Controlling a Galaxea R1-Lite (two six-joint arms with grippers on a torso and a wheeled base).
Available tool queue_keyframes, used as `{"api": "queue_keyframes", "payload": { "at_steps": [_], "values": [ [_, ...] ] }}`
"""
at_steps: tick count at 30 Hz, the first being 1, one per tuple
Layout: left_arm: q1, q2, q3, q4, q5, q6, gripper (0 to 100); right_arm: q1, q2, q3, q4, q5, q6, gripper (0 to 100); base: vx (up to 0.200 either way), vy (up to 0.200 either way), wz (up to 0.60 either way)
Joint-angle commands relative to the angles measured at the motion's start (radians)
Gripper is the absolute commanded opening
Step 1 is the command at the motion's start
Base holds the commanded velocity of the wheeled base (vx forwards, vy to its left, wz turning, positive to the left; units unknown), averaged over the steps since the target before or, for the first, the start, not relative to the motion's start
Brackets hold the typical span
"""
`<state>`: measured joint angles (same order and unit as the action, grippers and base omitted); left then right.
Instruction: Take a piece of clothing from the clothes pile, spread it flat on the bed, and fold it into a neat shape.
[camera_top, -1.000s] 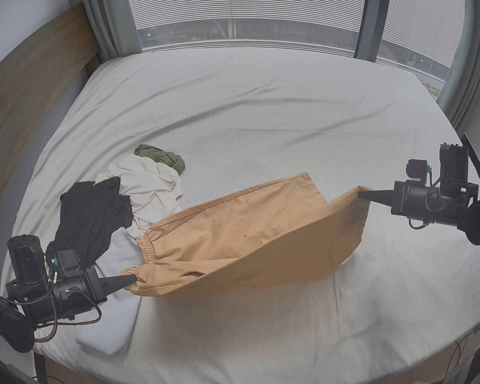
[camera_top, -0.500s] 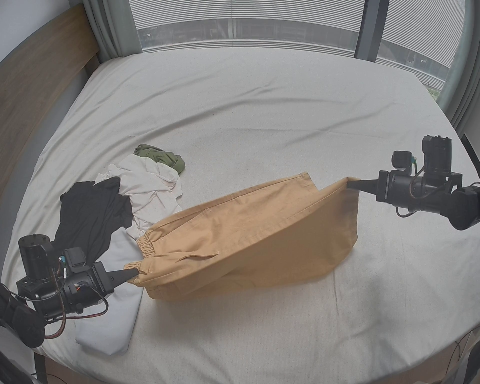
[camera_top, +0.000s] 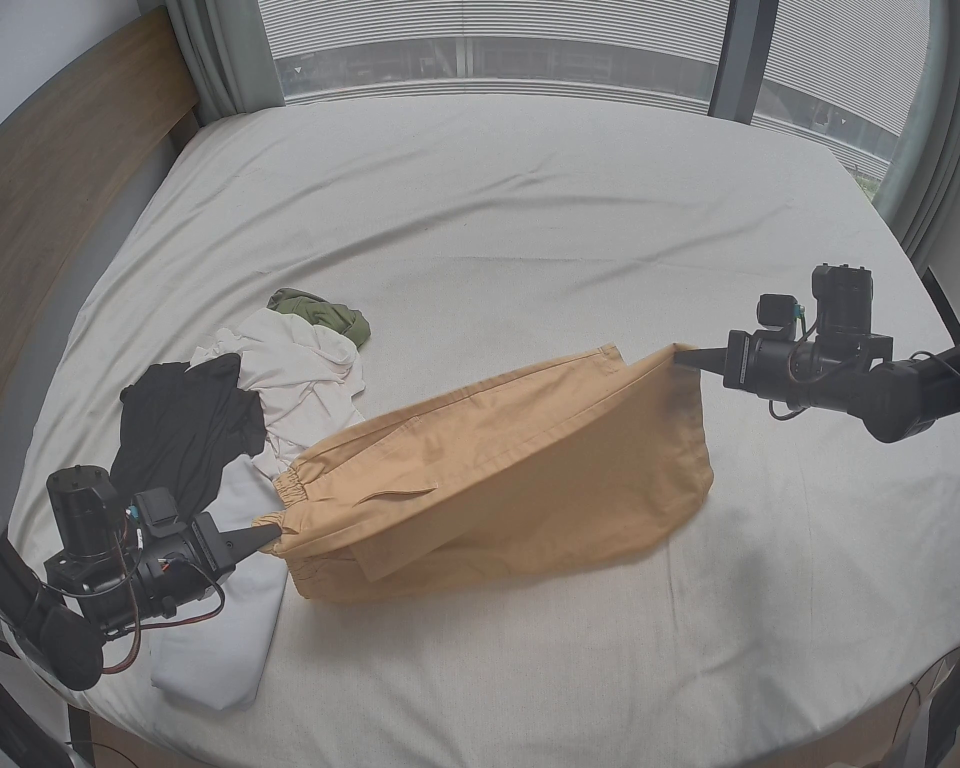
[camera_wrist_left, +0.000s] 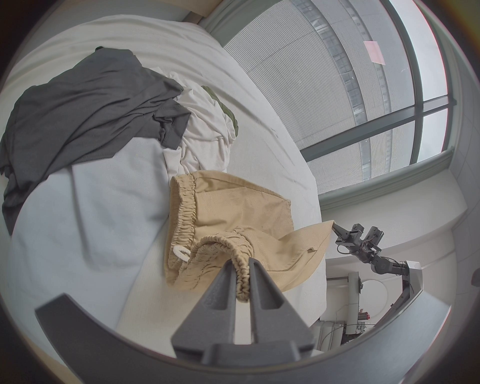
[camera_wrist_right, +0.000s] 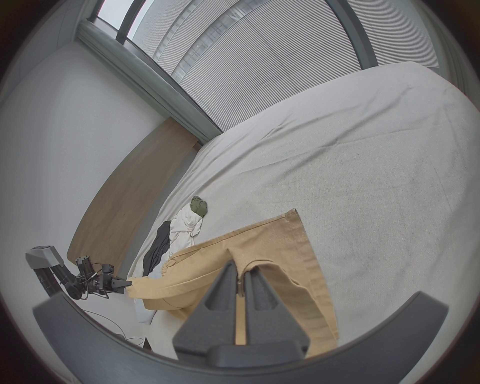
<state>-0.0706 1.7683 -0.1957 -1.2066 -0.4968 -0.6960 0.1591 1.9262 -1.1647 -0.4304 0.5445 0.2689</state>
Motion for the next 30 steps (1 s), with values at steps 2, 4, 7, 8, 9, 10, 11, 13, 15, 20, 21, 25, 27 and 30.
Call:
{"api": "queue_keyframes", "payload": {
  "at_steps": [2, 4, 7, 8, 9, 10, 11, 13, 15, 20, 21, 25, 27, 30],
  "values": [
    [0.000, 0.088, 0.001, -0.054, 0.018, 0.000, 0, 0.008, 0.045, -0.039, -0.001, -0.003, 0.004, 0, 0.000, 0.000, 0.00],
    [0.000, 0.131, 0.007, -0.116, 0.021, -0.008, 0, 0.013, 0.056, -0.058, -0.004, -0.005, 0.019, 0, 0.000, 0.000, 0.00],
    [0.002, 0.158, 0.010, -0.174, 0.023, -0.034, 0, 0.017, 0.070, -0.078, -0.008, -0.005, 0.029, 0, 0.000, 0.000, 0.00],
    [0.000, 0.165, 0.012, -0.186, 0.026, -0.037, 0, 0.017, 0.071, -0.082, -0.008, -0.005, 0.029, 0, 0.000, 0.000, 0.00],
    [0.000, 0.165, 0.012, -0.186, 0.026, -0.037, 0, 0.017, 0.071, -0.082, -0.008, -0.005, 0.029, 0, 0.000, 0.000, 0.00],
    [0.000, 0.181, 0.015, -0.211, 0.043, -0.040, 0, 0.017, 0.077, -0.089, -0.008, -0.005, 0.029, 0, 0.000, 0.000, 0.00],
    [0.000, 0.188, 0.015, -0.222, 0.049, -0.040, 0, 0.019, 0.080, -0.093, -0.008, -0.005, 0.029, 0, 0.000, 0.000, 0.00],
    [0.000, 0.204, 0.015, -0.241, 0.057, -0.040, 0, 0.017, 0.088, -0.098, -0.008, -0.005, 0.030, 0, 0.000, 0.000, 0.00],
    [0.000, 0.221, 0.016, -0.264, 0.058, -0.042, 0, 0.017, 0.099, -0.102, -0.010, -0.006, 0.030, 0, 0.000, 0.000, 0.00],
    [0.000, 0.241, 0.016, -0.298, 0.060, -0.043, 0, 0.016, 0.106, -0.113, -0.010, -0.006, 0.030, 100, 0.000, 0.000, 0.00],
    [0.000, 0.241, 0.018, -0.298, 0.064, -0.045, 0, 0.014, 0.108, -0.116, -0.010, -0.006, 0.030, 100, 0.000, 0.000, 0.00],
    [0.002, 0.243, 0.009, -0.307, 0.073, -0.045, 100, 0.016, 0.128, -0.139, -0.024, -0.020, 0.035, 100, 0.000, 0.000, 0.00],
    [0.000, 0.243, 0.007, -0.330, 0.090, -0.056, 100, 0.017, 0.135, -0.141, -0.047, -0.047, 0.036, 100, 0.000, 0.000, 0.00],
    [0.000, 0.237, 0.006, -0.341, 0.119, -0.065, 100, 0.017, 0.135, -0.127, -0.065, -0.060, 0.041, 100, 0.000, 0.000, 0.00]
  ]
}}
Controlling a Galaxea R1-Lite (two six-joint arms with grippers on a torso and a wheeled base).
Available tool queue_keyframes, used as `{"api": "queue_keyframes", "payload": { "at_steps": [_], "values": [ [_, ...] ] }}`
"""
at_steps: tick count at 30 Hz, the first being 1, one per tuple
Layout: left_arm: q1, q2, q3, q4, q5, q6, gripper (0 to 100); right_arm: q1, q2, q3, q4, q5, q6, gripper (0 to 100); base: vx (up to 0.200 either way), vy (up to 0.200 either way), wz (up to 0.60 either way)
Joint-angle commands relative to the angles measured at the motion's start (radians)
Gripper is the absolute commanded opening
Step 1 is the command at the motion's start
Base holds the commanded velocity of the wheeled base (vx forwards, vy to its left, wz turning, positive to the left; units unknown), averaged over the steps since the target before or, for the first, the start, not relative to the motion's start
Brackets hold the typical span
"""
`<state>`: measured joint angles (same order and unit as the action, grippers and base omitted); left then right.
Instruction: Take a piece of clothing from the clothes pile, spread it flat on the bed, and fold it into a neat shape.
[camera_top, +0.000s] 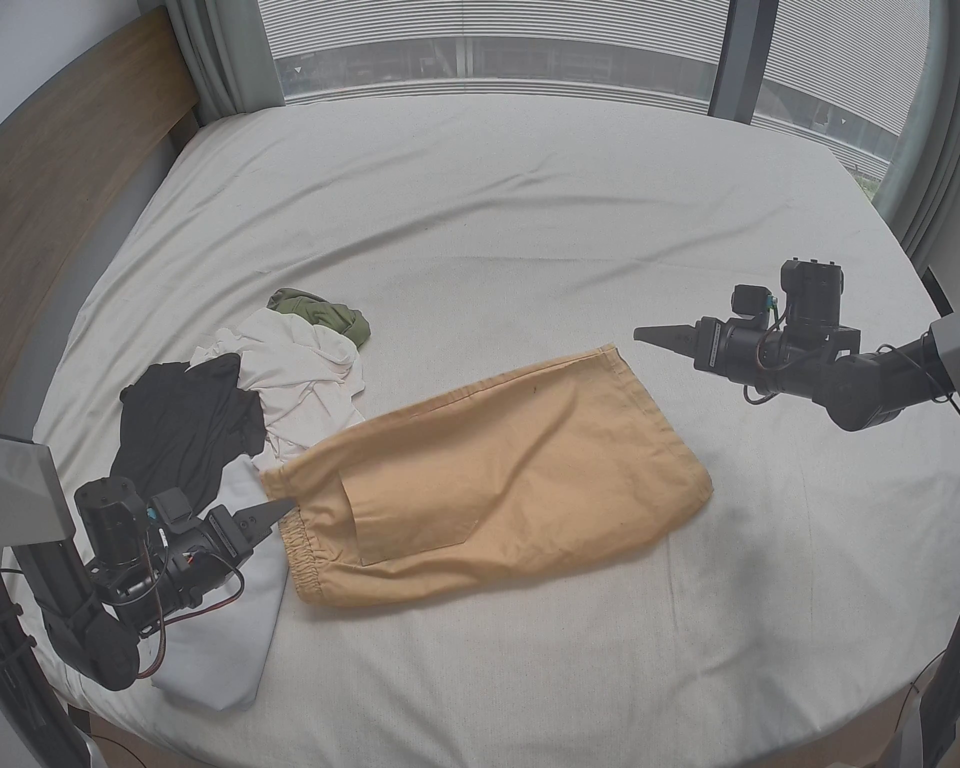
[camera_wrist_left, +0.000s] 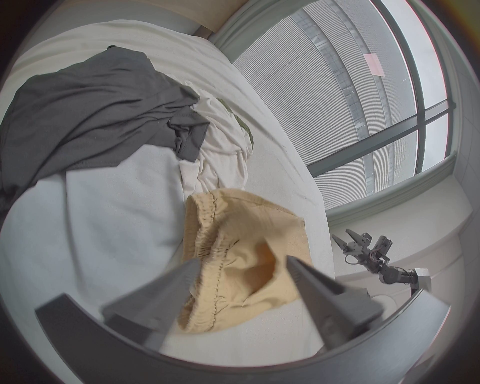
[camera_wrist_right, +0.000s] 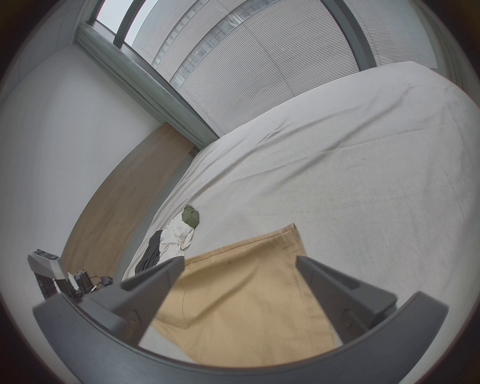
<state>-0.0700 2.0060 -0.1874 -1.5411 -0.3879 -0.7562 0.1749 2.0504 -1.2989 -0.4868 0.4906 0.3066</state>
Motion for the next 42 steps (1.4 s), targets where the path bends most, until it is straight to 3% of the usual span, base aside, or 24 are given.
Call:
{"api": "queue_keyframes", "payload": {
  "at_steps": [1, 13, 18, 20, 22, 26, 32, 42],
  "values": [
    [0.001, -0.004, -0.003, -0.007, 0.018, -0.008, 100, 0.002, 0.007, 0.020, -0.009, -0.006, 0.006, 100, 0.000, 0.000, 0.00],
    [-0.051, -0.115, 0.062, -0.008, 0.007, -0.035, 100, -0.041, -0.177, 0.320, -0.012, 0.005, 0.012, 100, 0.000, 0.000, 0.00],
    [-0.114, -0.211, 0.097, -0.007, -0.043, -0.003, 100, -0.063, -0.280, 0.480, -0.013, 0.092, 0.026, 100, 0.000, 0.000, 0.00],
    [-0.116, -0.214, 0.098, -0.007, -0.046, 0.001, 100, -0.063, -0.283, 0.484, -0.013, 0.095, 0.026, 100, 0.000, 0.000, 0.00],
    [-0.103, -0.283, 0.131, -0.008, -0.180, 0.113, 100, -0.061, -0.326, 0.604, -0.062, 0.117, 0.026, 100, 0.000, 0.000, 0.00],
    [-0.090, -0.345, 0.187, -0.002, -0.332, 0.158, 100, -0.055, -0.320, 0.762, -0.263, 0.111, 0.026, 100, 0.000, 0.000, 0.00],
    [-0.090, -0.360, 0.187, 0.006, -0.345, 0.195, 100, -0.052, -0.230, 0.845, -0.421, 0.105, 0.022, 100, 0.000, 0.000, 0.00],
    [-0.090, -0.303, 0.187, -0.004, -0.339, 0.196, 100, -0.061, -0.078, 0.820, -0.434, 0.109, 0.043, 100, 0.000, 0.000, 0.00]
  ]
}}
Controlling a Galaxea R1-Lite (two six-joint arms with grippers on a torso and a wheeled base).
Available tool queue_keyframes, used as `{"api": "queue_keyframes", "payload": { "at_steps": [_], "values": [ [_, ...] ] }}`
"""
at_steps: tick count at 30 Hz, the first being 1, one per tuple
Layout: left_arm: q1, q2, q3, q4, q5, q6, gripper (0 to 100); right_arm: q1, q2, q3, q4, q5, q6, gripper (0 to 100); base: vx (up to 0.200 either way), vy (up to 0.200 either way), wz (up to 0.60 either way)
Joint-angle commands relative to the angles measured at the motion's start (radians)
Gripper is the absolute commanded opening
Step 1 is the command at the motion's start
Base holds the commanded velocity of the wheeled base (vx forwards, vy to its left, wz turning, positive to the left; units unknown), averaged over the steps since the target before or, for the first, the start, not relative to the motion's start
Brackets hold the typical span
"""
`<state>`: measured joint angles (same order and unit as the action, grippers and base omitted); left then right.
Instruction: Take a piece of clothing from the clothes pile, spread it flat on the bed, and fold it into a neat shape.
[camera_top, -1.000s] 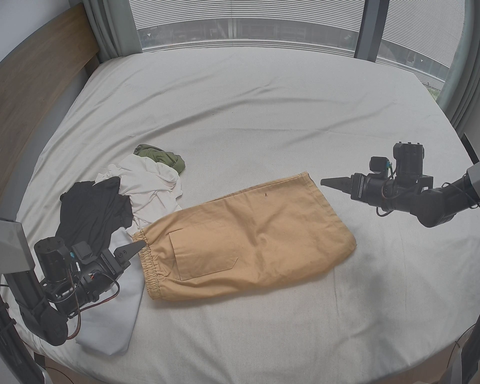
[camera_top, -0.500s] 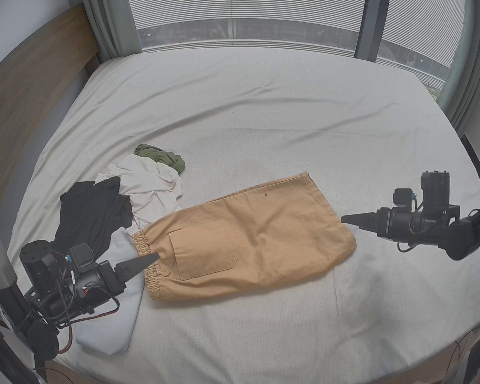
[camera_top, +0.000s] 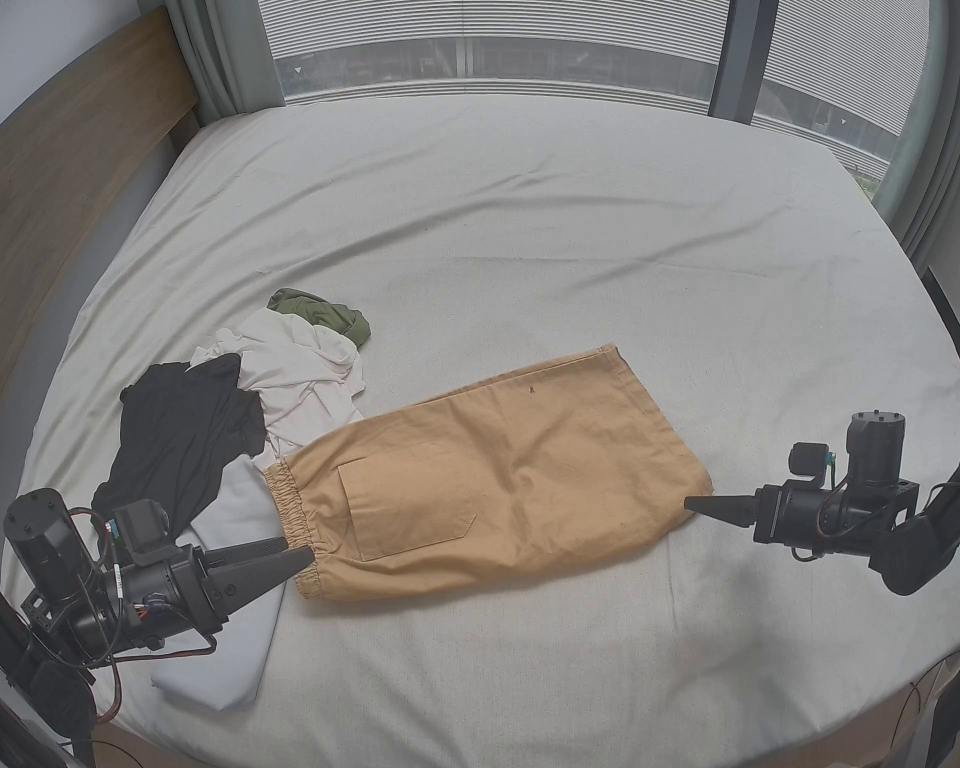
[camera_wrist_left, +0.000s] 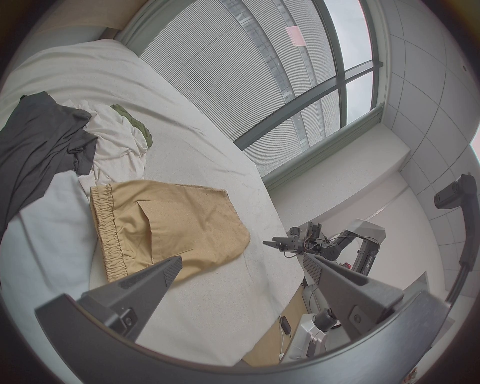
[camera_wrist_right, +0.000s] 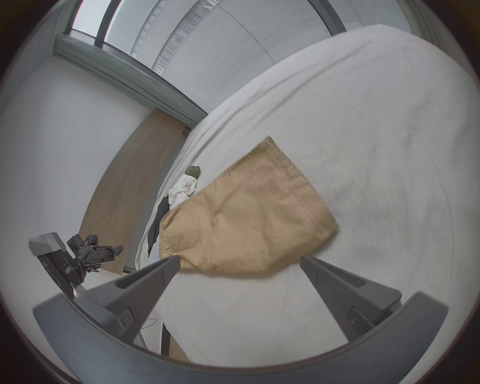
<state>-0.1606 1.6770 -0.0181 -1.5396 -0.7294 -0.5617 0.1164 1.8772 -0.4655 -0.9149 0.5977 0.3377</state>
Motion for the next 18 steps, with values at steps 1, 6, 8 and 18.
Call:
{"api": "queue_keyframes", "payload": {
  "at_steps": [1, 6, 8, 18],
  "values": [
    [0.001, 0.032, 0.018, -0.005, 0.004, 0.002, 100, -0.001, 0.108, -0.022, -0.005, 0.002, 0.026, 100, 0.000, 0.000, 0.00],
    [0.001, 0.035, 0.018, -0.005, 0.002, 0.002, 100, 0.002, 0.148, -0.051, -0.005, -0.001, 0.060, 100, 0.000, 0.000, 0.00],
    [0.001, 0.036, 0.018, -0.005, 0.002, 0.002, 100, 0.002, 0.174, -0.067, -0.007, -0.004, 0.061, 100, 0.000, 0.000, 0.00],
    [0.003, 0.035, 0.018, -0.005, 0.002, 0.000, 100, 0.005, 0.235, -0.130, -0.007, -0.004, 0.066, 100, 0.000, 0.000, 0.00]
  ]
}}
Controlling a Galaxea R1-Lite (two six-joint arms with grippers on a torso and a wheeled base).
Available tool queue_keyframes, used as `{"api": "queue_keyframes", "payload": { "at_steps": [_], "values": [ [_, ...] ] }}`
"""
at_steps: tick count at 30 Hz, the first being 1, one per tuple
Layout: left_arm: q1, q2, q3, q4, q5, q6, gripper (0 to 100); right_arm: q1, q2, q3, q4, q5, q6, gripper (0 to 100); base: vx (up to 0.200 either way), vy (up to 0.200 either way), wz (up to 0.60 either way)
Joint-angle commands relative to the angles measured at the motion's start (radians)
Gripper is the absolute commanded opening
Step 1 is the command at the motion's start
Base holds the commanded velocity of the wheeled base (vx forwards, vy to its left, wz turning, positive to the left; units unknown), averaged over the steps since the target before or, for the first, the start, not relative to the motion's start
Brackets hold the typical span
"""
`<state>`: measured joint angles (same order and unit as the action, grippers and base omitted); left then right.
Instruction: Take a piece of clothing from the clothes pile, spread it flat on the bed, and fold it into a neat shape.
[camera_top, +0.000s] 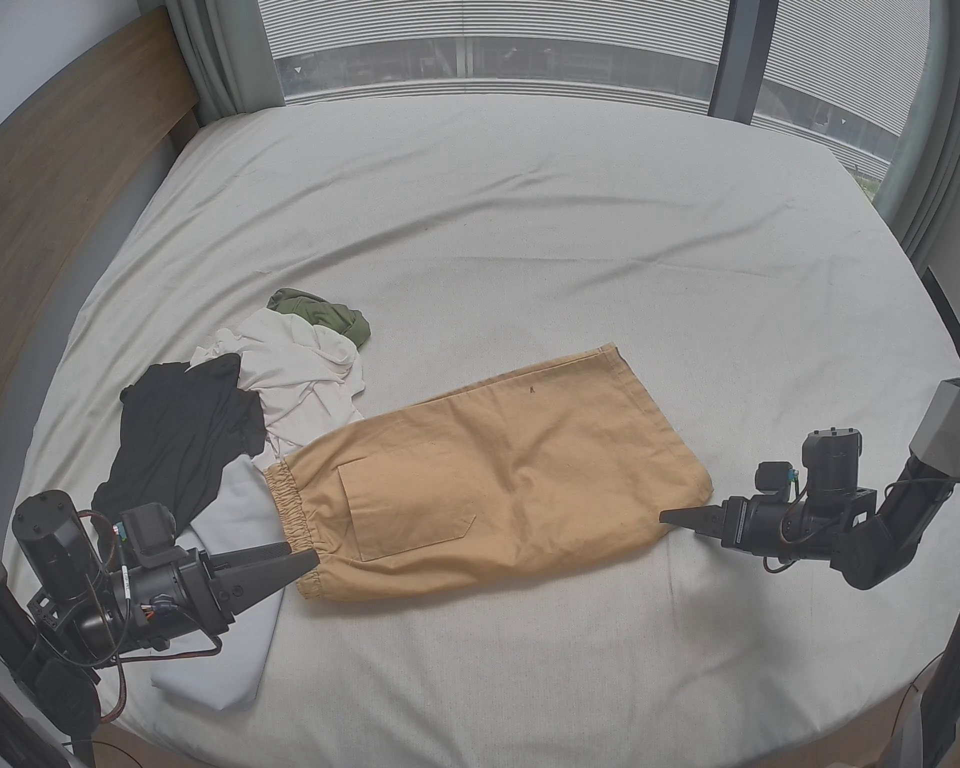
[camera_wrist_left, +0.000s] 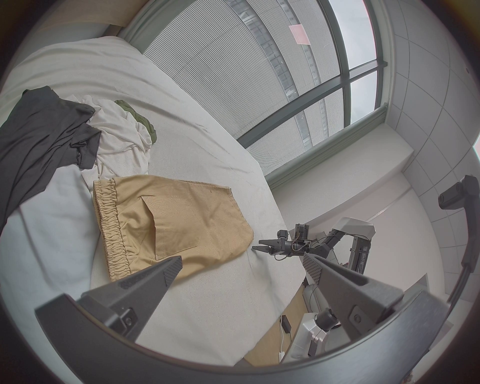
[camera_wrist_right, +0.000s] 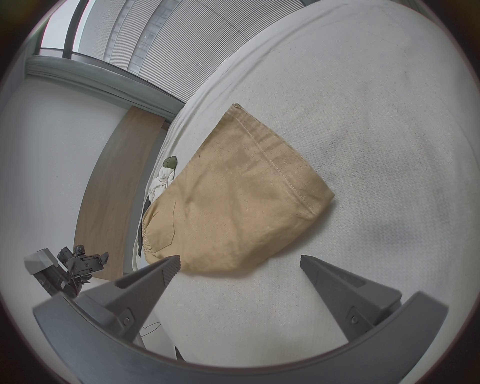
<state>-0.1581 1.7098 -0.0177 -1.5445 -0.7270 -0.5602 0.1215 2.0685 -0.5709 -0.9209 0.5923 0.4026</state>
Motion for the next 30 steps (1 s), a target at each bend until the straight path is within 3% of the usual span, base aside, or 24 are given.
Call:
{"api": "queue_keyframes", "payload": {
  "at_steps": [1, 13, 23, 26, 30],
  "values": [
    [0.000, 0.002, 0.018, 0.000, 0.000, -0.001, 100, 0.000, 0.050, -0.030, -0.001, 0.000, 0.001, 100, 0.000, 0.000, 0.00],
    [0.011, 0.002, 0.018, 0.000, 0.001, 0.002, 100, 0.004, 0.087, -0.112, -0.010, 0.001, 0.012, 100, 0.000, 0.000, 0.00],
    [0.014, 0.004, 0.013, 0.000, 0.006, 0.008, 100, 0.023, 0.154, -0.139, -0.154, -0.002, 0.082, 100, 0.000, 0.000, 0.00],
    [0.015, 0.005, 0.005, 0.000, 0.012, 0.026, 100, 0.027, 0.170, -0.146, -0.162, -0.006, 0.082, 100, 0.000, 0.000, 0.00],
    [0.026, 0.024, 0.001, 0.000, 0.058, 0.141, 100, 0.055, 0.197, -0.165, -0.162, -0.037, 0.081, 100, 0.000, 0.000, 0.00]
  ]
}}
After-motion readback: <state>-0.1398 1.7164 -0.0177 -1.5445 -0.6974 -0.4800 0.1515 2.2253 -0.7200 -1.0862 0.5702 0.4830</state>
